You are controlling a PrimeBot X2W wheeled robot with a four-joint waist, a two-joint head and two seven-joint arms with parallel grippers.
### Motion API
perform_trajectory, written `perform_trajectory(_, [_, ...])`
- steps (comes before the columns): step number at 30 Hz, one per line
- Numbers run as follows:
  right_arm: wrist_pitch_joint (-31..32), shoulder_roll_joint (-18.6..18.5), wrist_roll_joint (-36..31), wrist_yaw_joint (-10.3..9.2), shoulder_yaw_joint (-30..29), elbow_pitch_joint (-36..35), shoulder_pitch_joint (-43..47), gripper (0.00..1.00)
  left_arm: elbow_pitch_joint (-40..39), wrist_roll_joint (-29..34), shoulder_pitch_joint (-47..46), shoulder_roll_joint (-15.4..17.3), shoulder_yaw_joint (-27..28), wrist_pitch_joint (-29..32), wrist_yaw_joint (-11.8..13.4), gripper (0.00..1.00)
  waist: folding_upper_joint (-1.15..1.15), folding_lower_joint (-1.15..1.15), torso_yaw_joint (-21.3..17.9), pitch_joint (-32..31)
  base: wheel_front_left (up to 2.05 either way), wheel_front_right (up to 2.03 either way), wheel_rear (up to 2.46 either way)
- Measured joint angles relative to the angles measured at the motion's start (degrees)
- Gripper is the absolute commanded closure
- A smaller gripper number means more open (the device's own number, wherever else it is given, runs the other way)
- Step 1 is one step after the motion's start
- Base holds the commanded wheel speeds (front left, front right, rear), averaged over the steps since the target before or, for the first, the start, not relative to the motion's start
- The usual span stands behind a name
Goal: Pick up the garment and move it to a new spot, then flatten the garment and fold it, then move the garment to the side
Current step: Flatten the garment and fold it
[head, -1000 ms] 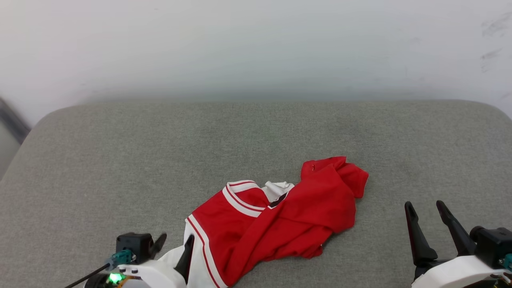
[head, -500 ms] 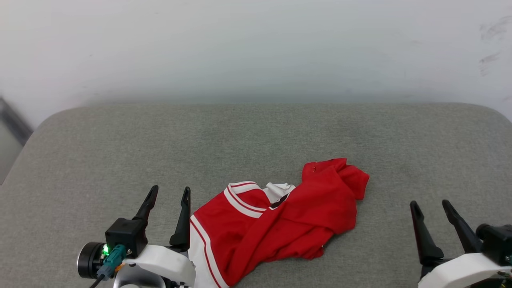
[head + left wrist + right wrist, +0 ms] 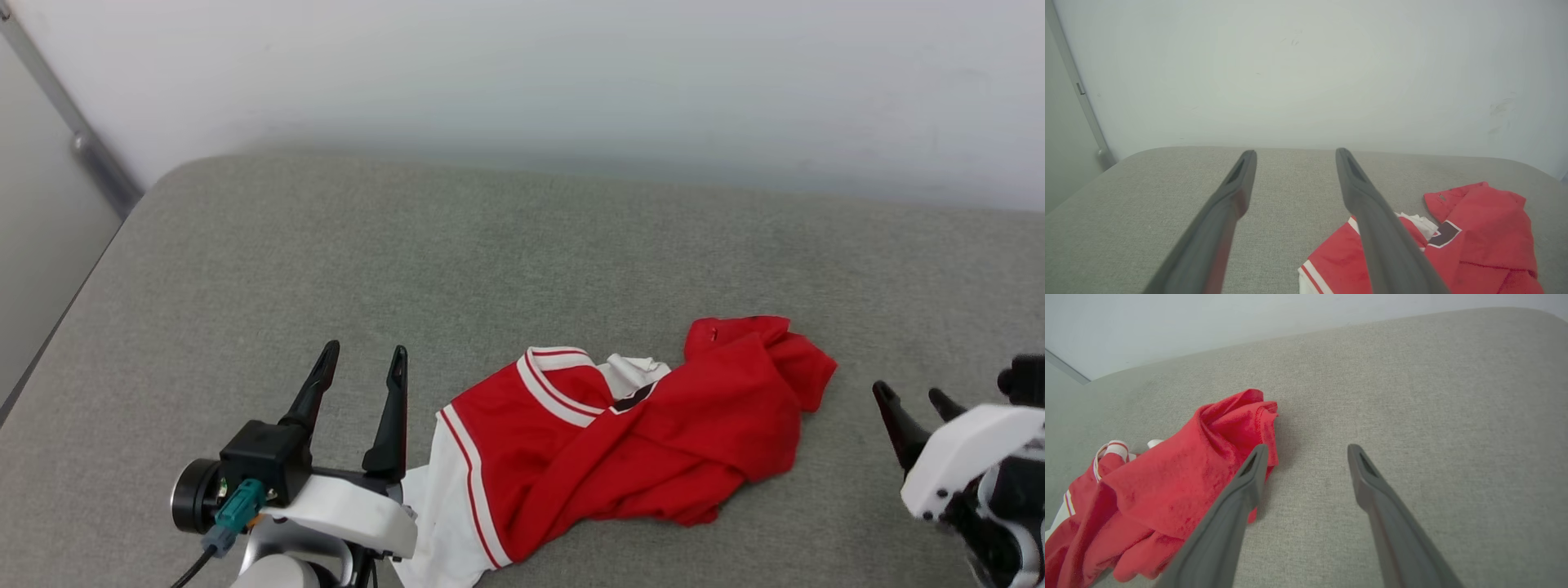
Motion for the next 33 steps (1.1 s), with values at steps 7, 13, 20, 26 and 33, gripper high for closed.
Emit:
perform_trajectory(7, [10.3,-5.7,3.7,0.01,4.9,10.7,-13.7,0.00,1.0,0.5,-3.2,-1.8,-0.4,-0.6,-2.0,0.00,0.00,0.00,3.9,4.6,0.00,0.00,0.00])
perform_trajectory(13, [17.5,-7.3,5.1,0.01,7.3,18.8,-21.8,0.00,2.3,1.0,-4.9,-3.4,-0.7,-1.1,-3.3,0.00,0.00,0.00,6.8,7.3,0.00,0.00,0.00])
perform_trajectory(20, [21.4,-6.7,5.0,0.01,7.8,29.1,-25.2,0.00,3.2,1.5,-5.7,-4.5,-0.5,-1.3,-4.1,0.00,0.00,0.01,8.4,9.8,0.00,0.00,0.00])
perform_trajectory(26, [22.7,-6.2,4.6,0.03,7.8,33.2,-27.1,1.00,4.2,1.6,-5.8,-5.0,-0.2,-1.4,-4.5,0.00,0.00,0.00,7.8,9.9,0.00,0.00,0.00])
perform_trajectory(33, [14.6,-6.9,5.1,0.01,14.7,27.9,-27.9,1.00,5.0,1.8,-4.9,-4.2,0.3,-1.4,-4.5,0.00,0.00,0.01,4.8,7.8,0.00,0.00,0.00])
